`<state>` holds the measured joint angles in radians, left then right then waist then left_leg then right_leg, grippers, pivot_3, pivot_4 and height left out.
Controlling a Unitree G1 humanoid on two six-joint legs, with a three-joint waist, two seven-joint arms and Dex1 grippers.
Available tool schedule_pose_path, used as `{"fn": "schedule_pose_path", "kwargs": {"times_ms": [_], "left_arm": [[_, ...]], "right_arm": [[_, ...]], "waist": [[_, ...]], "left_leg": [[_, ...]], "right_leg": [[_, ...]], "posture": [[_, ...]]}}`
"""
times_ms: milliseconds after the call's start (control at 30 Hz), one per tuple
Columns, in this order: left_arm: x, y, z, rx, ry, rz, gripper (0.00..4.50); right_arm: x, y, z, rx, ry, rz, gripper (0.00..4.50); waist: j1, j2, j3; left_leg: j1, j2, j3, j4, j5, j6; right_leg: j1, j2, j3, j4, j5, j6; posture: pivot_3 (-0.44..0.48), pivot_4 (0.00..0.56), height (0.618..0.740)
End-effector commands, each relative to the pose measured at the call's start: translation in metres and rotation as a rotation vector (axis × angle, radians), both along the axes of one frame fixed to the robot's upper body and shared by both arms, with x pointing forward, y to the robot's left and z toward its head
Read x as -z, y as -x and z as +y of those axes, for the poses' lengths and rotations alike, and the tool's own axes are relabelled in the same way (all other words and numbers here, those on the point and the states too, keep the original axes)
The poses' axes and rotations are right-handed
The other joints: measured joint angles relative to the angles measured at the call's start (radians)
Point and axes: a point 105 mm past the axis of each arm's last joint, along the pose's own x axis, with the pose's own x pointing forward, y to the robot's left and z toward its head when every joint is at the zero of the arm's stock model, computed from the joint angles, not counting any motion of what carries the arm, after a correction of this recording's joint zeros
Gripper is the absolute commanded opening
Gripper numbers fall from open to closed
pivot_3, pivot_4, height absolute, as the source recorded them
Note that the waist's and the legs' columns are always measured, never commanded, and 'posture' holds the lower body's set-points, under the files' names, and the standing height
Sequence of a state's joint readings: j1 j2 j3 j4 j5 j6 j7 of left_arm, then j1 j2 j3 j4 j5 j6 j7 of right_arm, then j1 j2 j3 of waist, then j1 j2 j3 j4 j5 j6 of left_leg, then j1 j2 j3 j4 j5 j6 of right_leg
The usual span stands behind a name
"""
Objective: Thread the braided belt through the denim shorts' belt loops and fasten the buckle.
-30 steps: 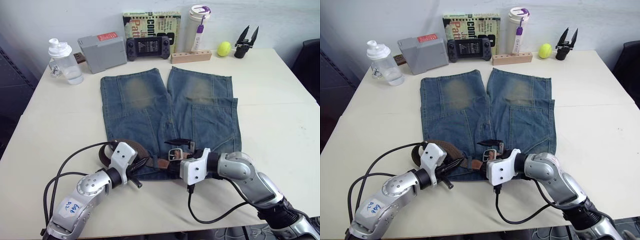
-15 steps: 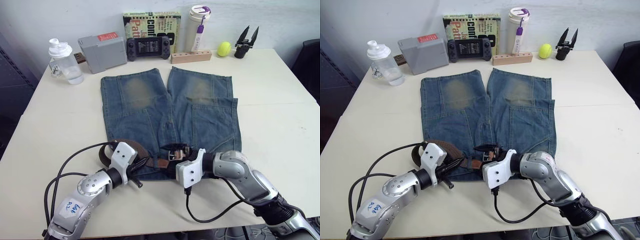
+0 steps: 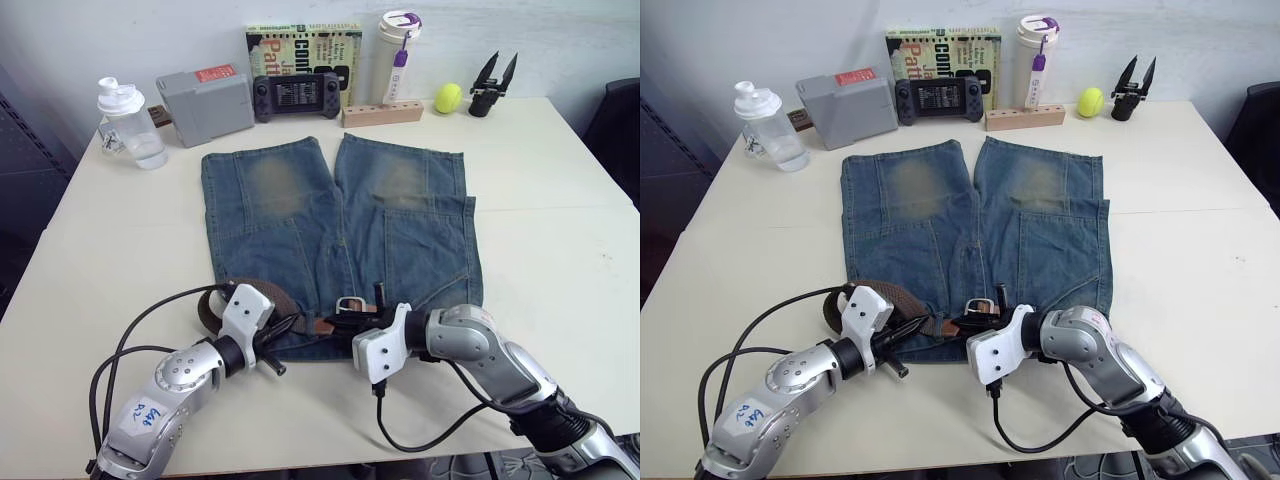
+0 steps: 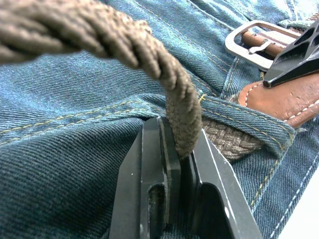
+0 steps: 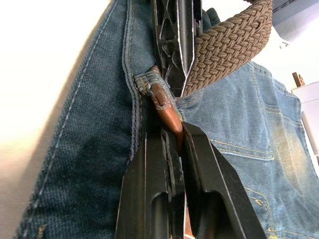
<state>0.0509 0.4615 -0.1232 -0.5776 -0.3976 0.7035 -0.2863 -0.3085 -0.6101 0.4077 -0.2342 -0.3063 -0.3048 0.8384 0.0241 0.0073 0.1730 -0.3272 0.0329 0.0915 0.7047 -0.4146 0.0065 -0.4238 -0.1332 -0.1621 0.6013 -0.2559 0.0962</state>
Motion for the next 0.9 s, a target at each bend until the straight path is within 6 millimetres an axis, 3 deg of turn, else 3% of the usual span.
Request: {"fn": "schedule_pose_path", "kwargs": {"times_ms": [33, 200, 333, 433, 500, 633, 800, 833, 900], "left_arm": [[0.006, 0.005, 0.0, -0.016, 0.092, 0.068, 0.42], [-0.008, 0.007, 0.007, -0.023, 0.12, 0.031, 2.3], [-0.022, 0.021, 0.015, 0.006, 0.203, 0.016, 3.99], [-0.025, 0.033, 0.017, 0.03, 0.26, 0.035, 3.99], [-0.016, 0.04, 0.018, 0.041, 0.218, 0.06, 3.99], [0.002, 0.037, 0.026, -0.025, 0.169, 0.083, 2.71], [0.022, 0.03, 0.029, -0.057, 0.052, 0.113, 0.36], [0.03, 0.032, 0.03, -0.046, -0.009, 0.123, 0.07], [0.04, 0.037, 0.029, -0.003, -0.095, 0.133, 0.07]], "right_arm": [[-0.008, 0.005, 0.004, -0.017, -0.039, 0.0, 0.02], [-0.013, 0.002, 0.002, 0.003, -0.079, 0.027, 0.0], [-0.019, -0.001, 0.0, 0.012, -0.098, 0.026, 0.0], [-0.021, -0.003, -0.001, 0.02, -0.116, 0.035, 0.0], [-0.022, -0.002, -0.001, 0.013, -0.121, 0.036, 0.0], [-0.027, 0.002, -0.001, -0.007, -0.136, 0.044, 0.0], [-0.028, 0.004, -0.003, -0.011, -0.135, 0.042, 0.0], [-0.029, 0.003, -0.004, -0.005, -0.136, 0.042, 0.0], [-0.032, 0.002, -0.007, 0.008, -0.14, 0.042, 0.0]], "waist": [[0.0, 0.0, 0.0], [-0.002, 0.0, 0.0], [-0.005, 0.0, 0.0], [-0.006, 0.0, 0.0], [-0.004, 0.0, 0.0], [-0.004, 0.0, 0.0], [-0.001, 0.0, 0.0], [-0.001, 0.0, 0.0], [-0.002, 0.0, 0.0]], "left_leg": [[0.0, 0.0, 0.0, 0.0, 0.0, 0.0], [0.0, 0.0, -0.001, 0.0, 0.0, 0.0], [0.0, 0.001, -0.002, 0.0, 0.0, 0.0], [-0.001, 0.001, -0.002, 0.0, 0.0, 0.0], [-0.001, 0.001, -0.002, 0.0, 0.0, 0.0], [-0.001, 0.001, -0.002, 0.0, 0.0, 0.0], [-0.001, 0.0, -0.002, 0.0, 0.0, 0.0], [-0.001, 0.0, -0.002, 0.0, 0.0, 0.0], [-0.001, 0.0, -0.001, 0.0, 0.0, 0.0]], "right_leg": [[0.0, 0.0, 0.0, 0.0, 0.0, 0.0], [0.0, 0.0, 0.0, 0.0, 0.0, 0.0], [-0.001, 0.001, 0.0, 0.0, 0.0, 0.0], [-0.002, 0.001, 0.0, 0.0, 0.0, 0.0], [-0.002, 0.0, 0.0, 0.0, 0.0, 0.0], [-0.002, 0.001, 0.0, 0.0, 0.0, 0.0], [-0.002, 0.0, 0.0, 0.0, 0.0, 0.0], [-0.002, 0.001, 0.0, 0.0, 0.0, 0.0], [-0.002, 0.001, 0.0, 0.0, 0.0, 0.0]], "posture": [[0.0, 0.15, 0.722], [0.0, 0.15, 0.722], [0.0, 0.15, 0.722], [0.0, 0.15, 0.722], [0.0, 0.15, 0.722], [0.0, 0.15, 0.722], [0.0, 0.15, 0.722], [0.0, 0.15, 0.722], [0.0, 0.15, 0.722]]}}
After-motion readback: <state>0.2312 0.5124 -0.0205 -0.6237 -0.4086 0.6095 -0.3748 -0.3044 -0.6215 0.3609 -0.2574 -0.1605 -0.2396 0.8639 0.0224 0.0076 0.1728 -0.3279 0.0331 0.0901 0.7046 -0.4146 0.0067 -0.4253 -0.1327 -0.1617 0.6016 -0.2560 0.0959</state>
